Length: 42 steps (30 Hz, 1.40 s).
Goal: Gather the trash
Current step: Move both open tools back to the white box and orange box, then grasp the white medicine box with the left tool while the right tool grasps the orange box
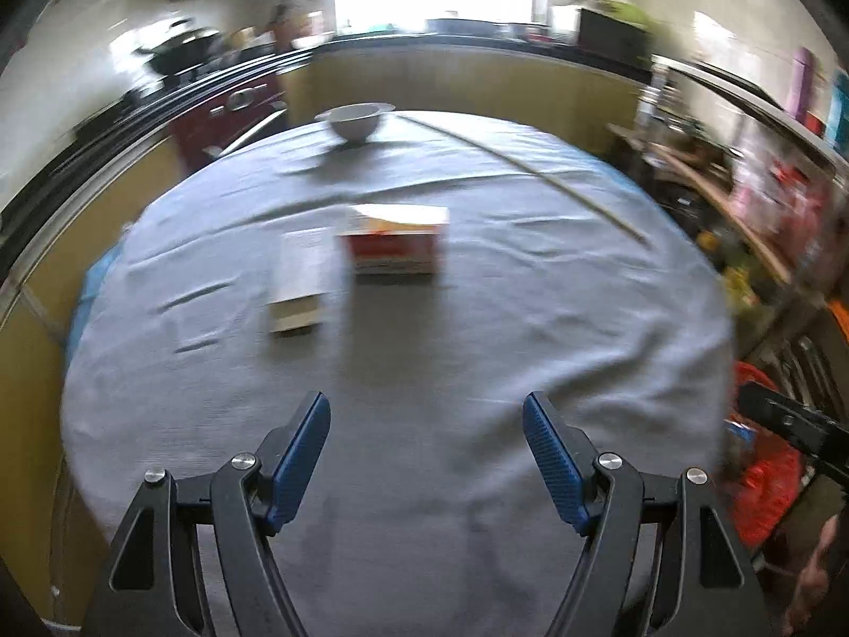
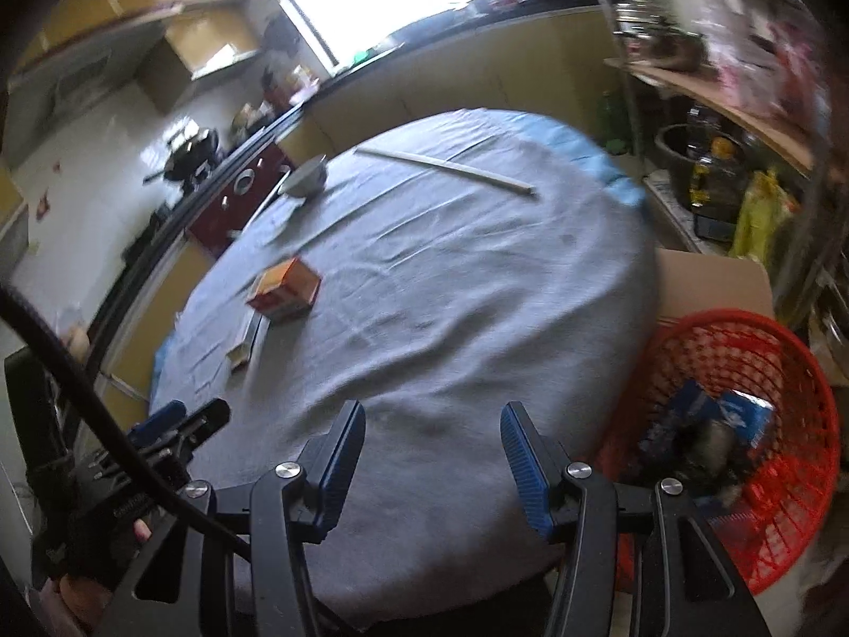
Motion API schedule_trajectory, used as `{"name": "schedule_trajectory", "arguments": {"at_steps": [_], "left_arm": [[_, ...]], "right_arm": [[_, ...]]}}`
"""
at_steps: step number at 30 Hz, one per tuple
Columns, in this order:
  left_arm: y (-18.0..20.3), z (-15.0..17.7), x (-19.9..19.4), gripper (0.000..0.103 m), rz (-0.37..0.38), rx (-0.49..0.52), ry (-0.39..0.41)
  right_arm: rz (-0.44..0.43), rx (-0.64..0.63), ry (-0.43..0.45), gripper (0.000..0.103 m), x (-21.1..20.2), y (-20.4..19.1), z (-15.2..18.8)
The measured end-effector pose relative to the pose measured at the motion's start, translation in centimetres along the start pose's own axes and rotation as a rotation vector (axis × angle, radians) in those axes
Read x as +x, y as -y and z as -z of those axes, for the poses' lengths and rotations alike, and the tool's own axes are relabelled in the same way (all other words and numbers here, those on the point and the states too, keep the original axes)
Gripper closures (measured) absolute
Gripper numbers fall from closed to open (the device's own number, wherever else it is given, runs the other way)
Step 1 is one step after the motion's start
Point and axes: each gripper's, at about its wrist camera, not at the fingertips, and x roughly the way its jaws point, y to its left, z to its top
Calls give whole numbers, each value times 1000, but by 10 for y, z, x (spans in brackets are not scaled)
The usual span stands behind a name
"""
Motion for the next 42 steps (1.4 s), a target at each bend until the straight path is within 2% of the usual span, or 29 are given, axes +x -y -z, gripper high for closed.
{"name": "schedule_trajectory", "arguments": {"at_steps": [8, 11, 14, 18, 20, 25, 32, 42], "left_arm": [[-97, -6, 36, 27, -128, -180, -66], [-117, -10, 51, 27, -127, -213, -101], [-127, -17, 69, 27, -87, -240, -141], [-123, -35, 85, 27, -52, -234, -149], [-119, -43, 90, 27, -46, -217, -146], [-112, -62, 109, 27, -29, -212, -166], [-106, -77, 128, 27, -21, -203, -182], [-97, -83, 137, 27, -50, -139, -183]], "right_arm": [[-64, -131, -92, 46, 73, -64, -33], [-88, -181, -107, 46, 101, -85, -48], [-142, -184, -121, 46, 130, -100, -69], [-207, -176, -139, 44, 168, -116, -100], [-252, -157, -146, 37, 184, -120, -113], [-368, -142, -151, 34, 216, -129, -140], [-470, -211, -223, 33, 252, -144, -151], [-560, -304, -277, 31, 256, -146, -134]]}}
